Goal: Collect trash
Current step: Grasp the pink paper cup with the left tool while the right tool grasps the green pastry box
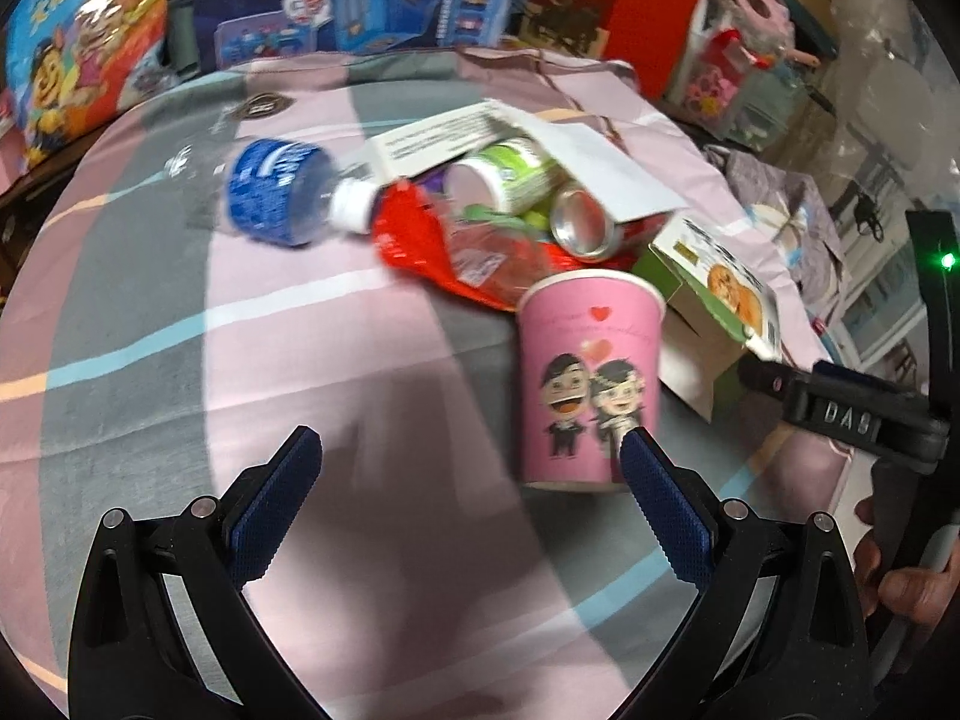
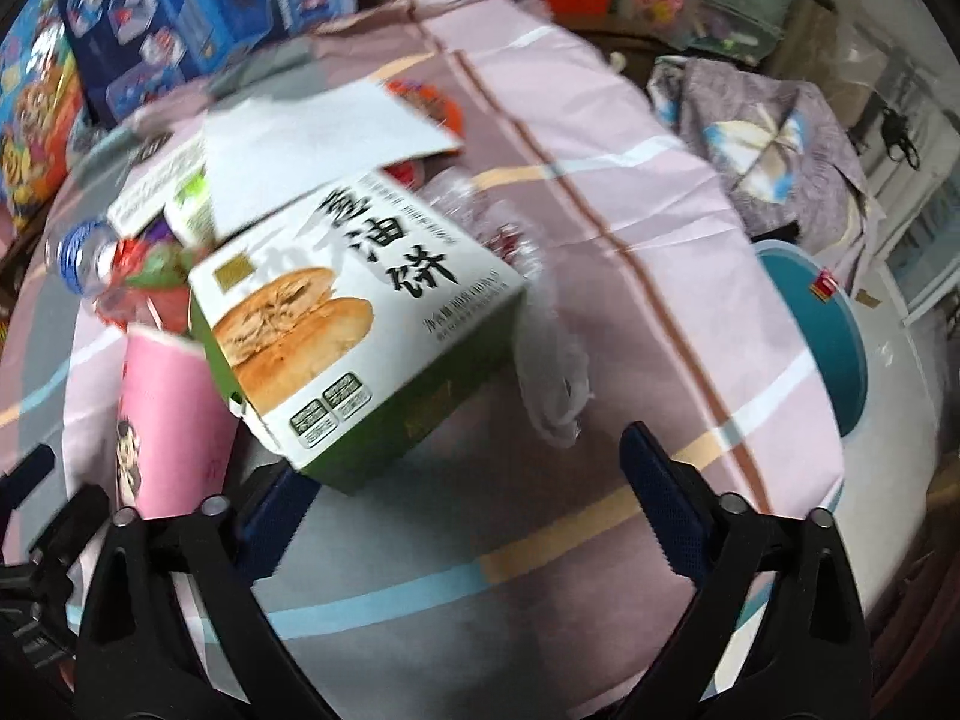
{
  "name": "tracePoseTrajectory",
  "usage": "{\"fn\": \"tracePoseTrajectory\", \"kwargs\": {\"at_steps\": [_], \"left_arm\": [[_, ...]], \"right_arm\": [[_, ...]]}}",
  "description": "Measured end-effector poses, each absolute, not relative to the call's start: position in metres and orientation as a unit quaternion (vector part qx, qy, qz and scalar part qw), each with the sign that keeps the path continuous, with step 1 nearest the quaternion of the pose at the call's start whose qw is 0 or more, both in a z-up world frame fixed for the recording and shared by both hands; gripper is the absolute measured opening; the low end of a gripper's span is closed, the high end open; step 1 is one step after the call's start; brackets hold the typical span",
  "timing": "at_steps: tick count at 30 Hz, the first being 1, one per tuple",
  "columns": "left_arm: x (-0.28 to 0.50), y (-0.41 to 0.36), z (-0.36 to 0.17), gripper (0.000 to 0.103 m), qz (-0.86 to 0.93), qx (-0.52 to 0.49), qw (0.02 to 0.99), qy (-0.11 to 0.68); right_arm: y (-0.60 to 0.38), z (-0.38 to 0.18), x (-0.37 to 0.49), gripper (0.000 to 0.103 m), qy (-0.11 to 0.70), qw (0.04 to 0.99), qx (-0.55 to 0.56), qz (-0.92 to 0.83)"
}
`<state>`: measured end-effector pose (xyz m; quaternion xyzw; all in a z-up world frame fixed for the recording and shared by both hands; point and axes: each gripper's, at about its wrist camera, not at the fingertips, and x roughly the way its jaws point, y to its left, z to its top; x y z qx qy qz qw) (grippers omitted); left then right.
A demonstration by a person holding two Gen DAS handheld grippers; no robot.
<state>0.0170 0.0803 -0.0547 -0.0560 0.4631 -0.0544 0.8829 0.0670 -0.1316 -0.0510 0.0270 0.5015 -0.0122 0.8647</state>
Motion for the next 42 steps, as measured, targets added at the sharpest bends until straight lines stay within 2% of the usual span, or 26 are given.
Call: {"fn": "tracePoseTrajectory", "kwargs": {"at_steps": [11, 13, 14, 18, 19, 21, 31, 40, 42], "left_arm": [[0.038, 0.035, -0.073, 0.099, -0.079, -0.019, 0.867, 0.491], [0.039, 0.034, -0.077, 0.099, -0.072, -0.021, 0.865, 0.496], [0.040, 0.033, -0.079, 0.099, -0.074, -0.022, 0.864, 0.498], [0.041, 0.023, -0.083, 0.099, -0.066, 0.002, 0.867, 0.493], [0.042, 0.019, -0.084, 0.094, -0.067, 0.009, 0.866, 0.495], [0.042, 0.014, -0.088, 0.073, -0.076, 0.010, 0.860, 0.504], [0.030, 0.004, -0.065, 0.068, -0.073, 0.023, 0.870, 0.487], [0.020, 0.016, -0.030, 0.068, -0.091, -0.016, 0.880, 0.465], [0.019, 0.019, -0.023, 0.064, -0.102, -0.030, 0.881, 0.462]], "right_arm": [[-0.139, -0.058, 0.079, 0.048, 0.486, 0.873, 0.044, 0.029], [-0.138, -0.062, 0.082, 0.033, 0.489, 0.870, 0.051, 0.042], [-0.139, -0.064, 0.082, 0.019, 0.492, 0.868, 0.057, 0.049], [-0.143, -0.064, 0.079, 0.015, 0.486, 0.869, 0.064, 0.064], [-0.145, -0.062, 0.077, 0.014, 0.483, 0.871, 0.065, 0.066], [-0.150, -0.058, 0.074, 0.011, 0.477, 0.874, 0.066, 0.066], [-0.172, -0.033, 0.060, 0.011, 0.448, 0.887, 0.082, 0.079], [-0.183, -0.002, 0.048, 0.010, 0.415, 0.900, 0.094, 0.093], [-0.192, 0.006, 0.048, 0.007, 0.406, 0.904, 0.102, 0.086]]}}
